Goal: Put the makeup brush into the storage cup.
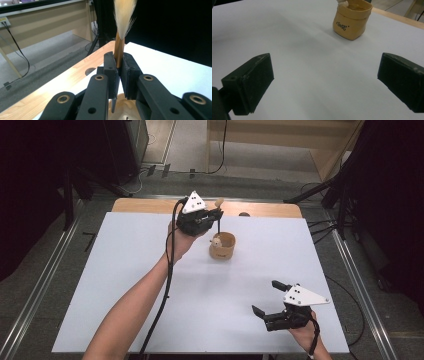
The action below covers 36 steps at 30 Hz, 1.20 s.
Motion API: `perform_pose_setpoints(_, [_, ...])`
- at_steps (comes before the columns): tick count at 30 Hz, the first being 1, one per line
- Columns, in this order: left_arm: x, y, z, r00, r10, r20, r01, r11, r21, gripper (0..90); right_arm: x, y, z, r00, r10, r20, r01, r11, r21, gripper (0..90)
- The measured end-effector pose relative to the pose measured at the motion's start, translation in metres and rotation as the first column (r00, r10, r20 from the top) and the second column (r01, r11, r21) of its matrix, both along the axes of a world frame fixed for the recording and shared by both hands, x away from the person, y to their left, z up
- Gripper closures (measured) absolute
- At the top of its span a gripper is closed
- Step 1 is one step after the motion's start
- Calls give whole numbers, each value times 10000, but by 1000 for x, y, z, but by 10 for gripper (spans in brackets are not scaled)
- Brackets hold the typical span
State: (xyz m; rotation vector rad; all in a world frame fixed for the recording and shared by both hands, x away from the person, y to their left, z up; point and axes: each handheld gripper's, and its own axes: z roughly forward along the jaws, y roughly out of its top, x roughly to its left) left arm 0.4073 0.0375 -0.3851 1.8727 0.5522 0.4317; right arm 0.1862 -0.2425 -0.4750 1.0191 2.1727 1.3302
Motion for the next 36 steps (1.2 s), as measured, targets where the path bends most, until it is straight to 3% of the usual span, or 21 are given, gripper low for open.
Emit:
perform_pose_setpoints(27, [3,-10,-21,9984,-128,-543,148,9992,382,832,0,0,0,10000,22,-8,-22,10000,-67,11])
perform_pose_setpoints(29, [3,-9,-23,9971,-198,-733,227,9990,388,750,0,0,0,10000,27,-3,-27,10000,-66,12])
perform_pose_setpoints(36, [1,-1,-28,9945,-82,-1041,119,9993,353,256,0,-1,0,10000,49,-18,-49,10000,-47,11])
